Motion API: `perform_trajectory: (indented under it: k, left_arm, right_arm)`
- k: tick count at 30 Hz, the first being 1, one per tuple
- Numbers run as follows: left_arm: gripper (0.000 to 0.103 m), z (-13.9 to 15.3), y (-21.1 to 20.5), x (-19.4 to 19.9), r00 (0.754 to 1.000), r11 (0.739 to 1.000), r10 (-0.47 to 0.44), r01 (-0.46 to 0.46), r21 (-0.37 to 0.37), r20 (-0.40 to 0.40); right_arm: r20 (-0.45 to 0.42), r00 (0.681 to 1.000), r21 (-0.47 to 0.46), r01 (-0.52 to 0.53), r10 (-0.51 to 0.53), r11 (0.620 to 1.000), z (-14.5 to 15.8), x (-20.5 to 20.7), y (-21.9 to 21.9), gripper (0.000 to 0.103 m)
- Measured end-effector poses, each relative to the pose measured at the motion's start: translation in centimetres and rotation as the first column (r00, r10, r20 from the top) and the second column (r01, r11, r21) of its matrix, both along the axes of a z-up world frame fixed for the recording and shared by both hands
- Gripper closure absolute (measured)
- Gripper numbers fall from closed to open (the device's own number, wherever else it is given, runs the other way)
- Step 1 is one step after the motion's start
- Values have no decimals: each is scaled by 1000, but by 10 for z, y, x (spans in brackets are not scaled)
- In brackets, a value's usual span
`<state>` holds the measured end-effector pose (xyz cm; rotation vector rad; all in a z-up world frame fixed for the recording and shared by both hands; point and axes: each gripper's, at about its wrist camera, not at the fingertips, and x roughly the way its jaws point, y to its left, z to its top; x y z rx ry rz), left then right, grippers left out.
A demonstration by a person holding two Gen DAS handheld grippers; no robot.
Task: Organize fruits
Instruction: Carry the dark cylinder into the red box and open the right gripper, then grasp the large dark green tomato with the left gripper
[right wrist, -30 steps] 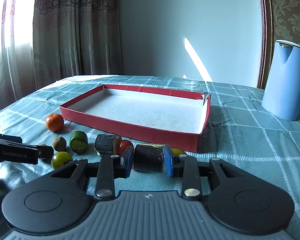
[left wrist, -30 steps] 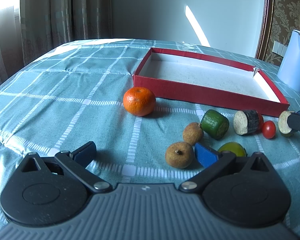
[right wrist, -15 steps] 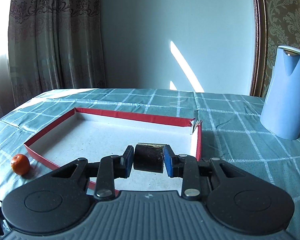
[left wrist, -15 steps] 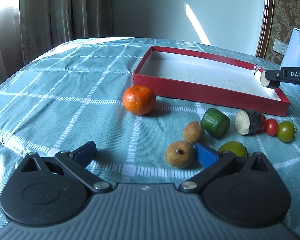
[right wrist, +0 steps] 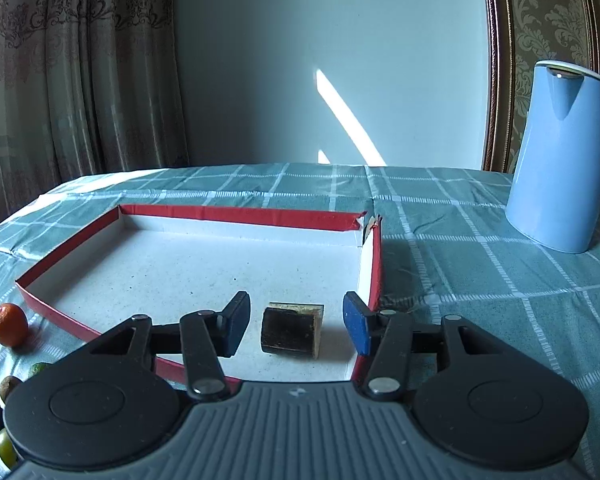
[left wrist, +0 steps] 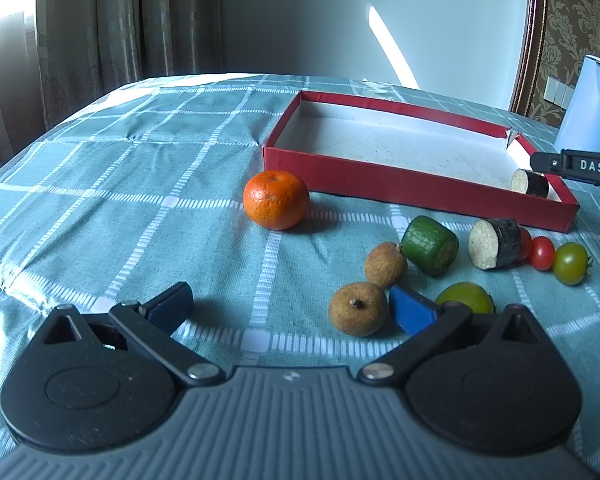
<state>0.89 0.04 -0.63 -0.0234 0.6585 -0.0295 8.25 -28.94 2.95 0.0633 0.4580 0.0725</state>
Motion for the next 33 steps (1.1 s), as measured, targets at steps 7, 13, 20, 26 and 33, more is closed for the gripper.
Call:
perform_trajectory:
  k: [7, 13, 20, 26, 33]
  left_arm:
    - [0, 3, 5, -5, 999, 998, -40, 42, -43, 31]
    - [1, 11, -9, -26, 969, 980, -196, 200, -15, 152]
    - [26, 7, -57, -44, 913, 918, -377, 345, 197, 155]
    - [55, 4, -68, -42, 911, 909, -395, 369, 196, 117]
    - [70, 1, -69, -36, 914, 910, -399, 384, 159, 71]
  right_arm:
    - [175, 984, 55, 20, -30, 998, 2, -67, -15, 31]
    - [182, 982, 109, 19, -39, 994, -2, -67, -28, 31]
    - [189, 981, 143, 10, -37, 990, -2, -72, -31, 31]
    - [187, 982, 169, -8, -24, 986, -3, -72, -33, 31]
    - [194, 981, 172, -16, -18, 985, -3, -74, -31, 30]
